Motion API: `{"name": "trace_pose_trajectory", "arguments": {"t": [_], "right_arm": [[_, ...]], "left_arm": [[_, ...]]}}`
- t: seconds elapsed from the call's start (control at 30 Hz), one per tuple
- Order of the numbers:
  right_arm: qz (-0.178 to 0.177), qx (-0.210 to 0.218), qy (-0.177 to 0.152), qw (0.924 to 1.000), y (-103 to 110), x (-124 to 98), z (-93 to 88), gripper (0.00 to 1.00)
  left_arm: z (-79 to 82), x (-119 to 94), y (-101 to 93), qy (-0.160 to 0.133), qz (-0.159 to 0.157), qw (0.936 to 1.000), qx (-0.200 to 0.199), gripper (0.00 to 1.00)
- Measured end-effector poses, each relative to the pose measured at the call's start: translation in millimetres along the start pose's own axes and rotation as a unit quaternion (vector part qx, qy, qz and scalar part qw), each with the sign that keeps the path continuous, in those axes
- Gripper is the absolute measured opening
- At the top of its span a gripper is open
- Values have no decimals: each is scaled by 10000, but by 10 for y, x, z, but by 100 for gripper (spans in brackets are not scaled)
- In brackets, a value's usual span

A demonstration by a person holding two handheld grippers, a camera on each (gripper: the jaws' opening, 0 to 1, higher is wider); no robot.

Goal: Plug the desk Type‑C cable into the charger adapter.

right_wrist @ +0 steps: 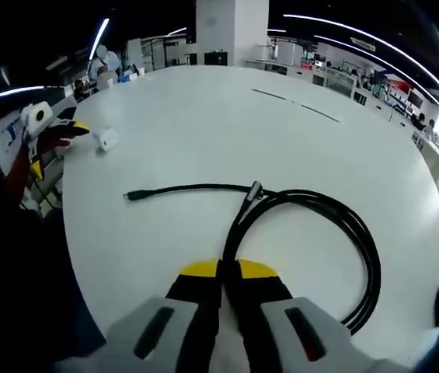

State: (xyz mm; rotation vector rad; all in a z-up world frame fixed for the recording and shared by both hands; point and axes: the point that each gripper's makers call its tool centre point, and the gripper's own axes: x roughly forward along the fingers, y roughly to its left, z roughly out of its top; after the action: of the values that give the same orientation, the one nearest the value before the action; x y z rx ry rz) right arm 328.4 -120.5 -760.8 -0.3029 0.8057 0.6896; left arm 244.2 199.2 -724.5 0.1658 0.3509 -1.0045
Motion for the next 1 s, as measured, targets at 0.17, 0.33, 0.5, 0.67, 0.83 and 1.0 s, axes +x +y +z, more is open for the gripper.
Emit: {"name": "trace_pose_trajectory", "arguments": {"t": [0.17,0.33,0.5,0.67,0.83,1.0], "right_arm": [[11,-37,31,10000,55,-6,-20,5],[16,-9,33,10000,94,-8,-33,5],[41,20,63,10000,131,-24,-40,5],[85,-28,74,9999,203,-32,-51,5],[86,-78,94,9999,223,-51,-73,5],[9,-319,52,9995,200,-86,-48,16]], "left_arm": [[8,-7,-2,-5,2,10000,15,90],[19,-14,-11,-22,-7,10000,29,90],[29,-29,-16,-26,-6,10000,47,90],[34,-36,-24,-40,-12,10000,49,90],[17,-42,-32,-43,-22,10000,37,90],[9,-64,-25,-53,-8,10000,27,90]]}}
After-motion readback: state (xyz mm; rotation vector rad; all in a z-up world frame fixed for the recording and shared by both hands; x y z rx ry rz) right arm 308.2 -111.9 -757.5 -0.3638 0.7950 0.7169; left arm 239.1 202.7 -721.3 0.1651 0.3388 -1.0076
